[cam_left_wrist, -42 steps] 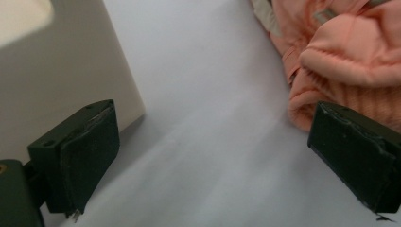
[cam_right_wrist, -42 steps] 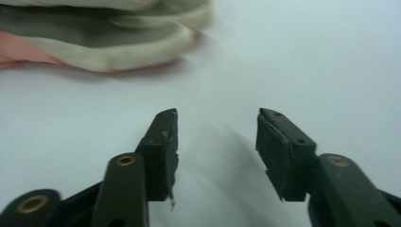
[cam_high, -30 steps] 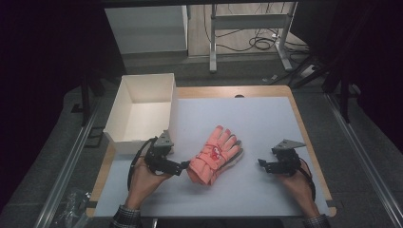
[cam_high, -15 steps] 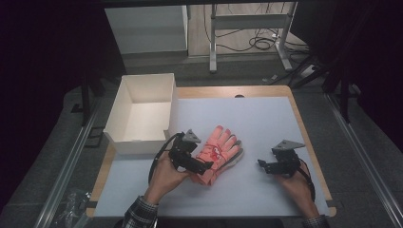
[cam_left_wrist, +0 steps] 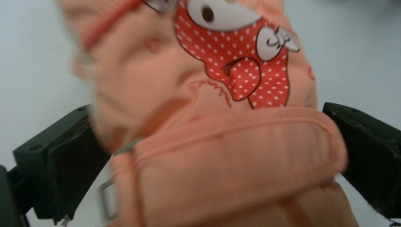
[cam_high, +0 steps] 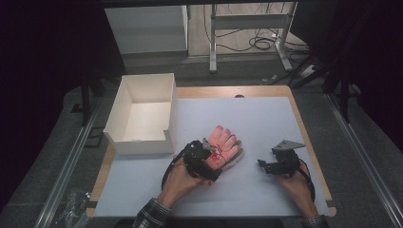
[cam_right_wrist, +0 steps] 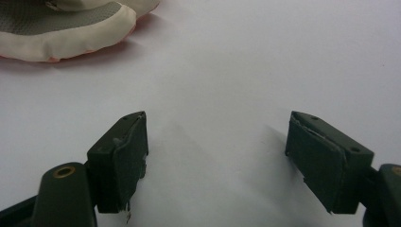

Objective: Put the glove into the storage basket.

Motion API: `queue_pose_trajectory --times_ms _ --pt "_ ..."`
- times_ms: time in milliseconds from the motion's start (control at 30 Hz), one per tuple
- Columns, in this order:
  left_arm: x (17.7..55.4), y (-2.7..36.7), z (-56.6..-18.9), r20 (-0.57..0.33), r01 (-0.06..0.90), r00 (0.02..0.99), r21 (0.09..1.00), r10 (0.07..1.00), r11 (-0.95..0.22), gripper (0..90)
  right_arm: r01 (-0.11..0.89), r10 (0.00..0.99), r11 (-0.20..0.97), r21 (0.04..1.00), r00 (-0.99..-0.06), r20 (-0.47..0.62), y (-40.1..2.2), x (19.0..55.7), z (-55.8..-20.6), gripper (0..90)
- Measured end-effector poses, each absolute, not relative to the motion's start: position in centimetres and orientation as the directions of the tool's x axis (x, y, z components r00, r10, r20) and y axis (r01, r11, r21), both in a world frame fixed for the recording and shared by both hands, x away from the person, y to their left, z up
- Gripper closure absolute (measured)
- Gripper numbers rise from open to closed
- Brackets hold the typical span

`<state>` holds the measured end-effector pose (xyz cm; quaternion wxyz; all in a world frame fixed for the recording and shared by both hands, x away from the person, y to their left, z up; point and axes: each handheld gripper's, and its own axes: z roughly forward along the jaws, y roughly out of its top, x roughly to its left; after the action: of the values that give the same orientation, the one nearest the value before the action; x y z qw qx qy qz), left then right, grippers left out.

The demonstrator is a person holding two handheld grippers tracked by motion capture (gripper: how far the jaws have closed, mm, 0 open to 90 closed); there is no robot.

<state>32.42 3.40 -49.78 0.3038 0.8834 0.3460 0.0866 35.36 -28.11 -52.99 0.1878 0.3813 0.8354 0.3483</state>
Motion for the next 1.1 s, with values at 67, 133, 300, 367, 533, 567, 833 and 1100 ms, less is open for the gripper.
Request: queue_pose_trajectory --times_ms 67,133,300,367,533,567,833,1100 --pt "32.4 3.0 -50.4 -0.041 0.562 0.745 0.577 0.666 -0.593 0.0 0.506 0.768 0.466 0.725 -0.639 -0.048 -28.1 35.4 -53.0 22.2" --pt "32.4 2.8 -50.9 -0.027 0.57 0.74 0.556 0.672 -0.605 0.0 0.507 0.768 0.466 0.725 -0.639 -0.047 -28.1 35.4 -53.0 22.2" --pt "32.4 2.5 -52.6 -0.02 0.588 0.738 0.507 0.674 -0.63 0.2 0.507 0.768 0.466 0.725 -0.639 -0.047 -28.1 35.4 -53.0 22.2" --pt "32.4 2.5 -52.6 -0.04 0.594 0.742 0.502 0.669 -0.629 6.7 0.507 0.768 0.464 0.727 -0.639 -0.045 -28.1 35.4 -53.0 22.1" --pt "32.2 2.7 -52.0 -0.05 0.59 0.752 0.498 0.657 -0.636 20.8 0.507 0.768 0.465 0.726 -0.639 -0.046 -28.1 35.4 -53.0 22.1" --pt "32.2 2.8 -51.9 -0.051 0.586 0.755 0.5 0.654 -0.638 25.2 0.507 0.768 0.466 0.725 -0.639 -0.047 -28.1 35.4 -53.0 22.1" --pt "32.4 3.6 -51.5 -0.095 0.576 0.773 0.52 0.628 -0.631 40.8 0.507 0.768 0.467 0.725 -0.639 -0.048 -28.1 35.4 -53.0 22.1" --pt "32.6 4.3 -51.1 -0.125 0.571 0.783 0.535 0.61 -0.623 42.8 0.506 0.768 0.467 0.725 -0.638 -0.05 -28.1 35.3 -53.0 22.2"
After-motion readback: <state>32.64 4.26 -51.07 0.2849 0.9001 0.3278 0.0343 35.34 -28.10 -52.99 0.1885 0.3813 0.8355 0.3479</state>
